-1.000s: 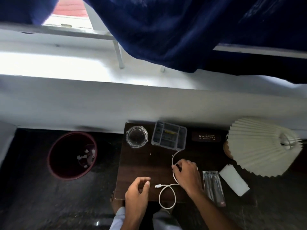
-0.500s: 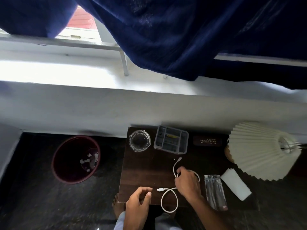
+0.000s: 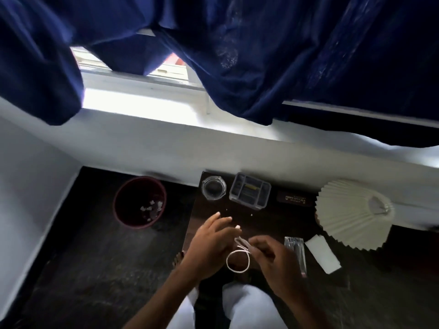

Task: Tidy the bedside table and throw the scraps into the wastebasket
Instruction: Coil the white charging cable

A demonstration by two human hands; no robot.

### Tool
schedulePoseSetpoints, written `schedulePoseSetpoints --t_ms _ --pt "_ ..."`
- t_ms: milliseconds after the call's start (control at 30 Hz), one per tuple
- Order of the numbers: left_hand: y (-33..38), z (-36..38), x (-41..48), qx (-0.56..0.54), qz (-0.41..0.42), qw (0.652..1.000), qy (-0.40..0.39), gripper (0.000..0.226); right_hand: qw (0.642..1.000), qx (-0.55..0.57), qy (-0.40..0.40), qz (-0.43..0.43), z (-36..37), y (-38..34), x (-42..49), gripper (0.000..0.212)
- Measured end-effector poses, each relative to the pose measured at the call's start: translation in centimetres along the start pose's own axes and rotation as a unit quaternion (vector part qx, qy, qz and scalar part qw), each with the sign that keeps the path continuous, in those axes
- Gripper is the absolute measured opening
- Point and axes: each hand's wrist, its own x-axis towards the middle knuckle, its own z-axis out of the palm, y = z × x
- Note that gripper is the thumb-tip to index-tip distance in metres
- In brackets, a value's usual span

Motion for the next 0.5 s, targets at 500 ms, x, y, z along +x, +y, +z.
schedulePoseSetpoints --t_ms 500 --pt "15.5 -14.0 -8.7 -0.383 -0.050 0.922 -0.023 0.019 0.986 0.105 -0.075 0.106 -7.3 -5.5 -5.5 0.020"
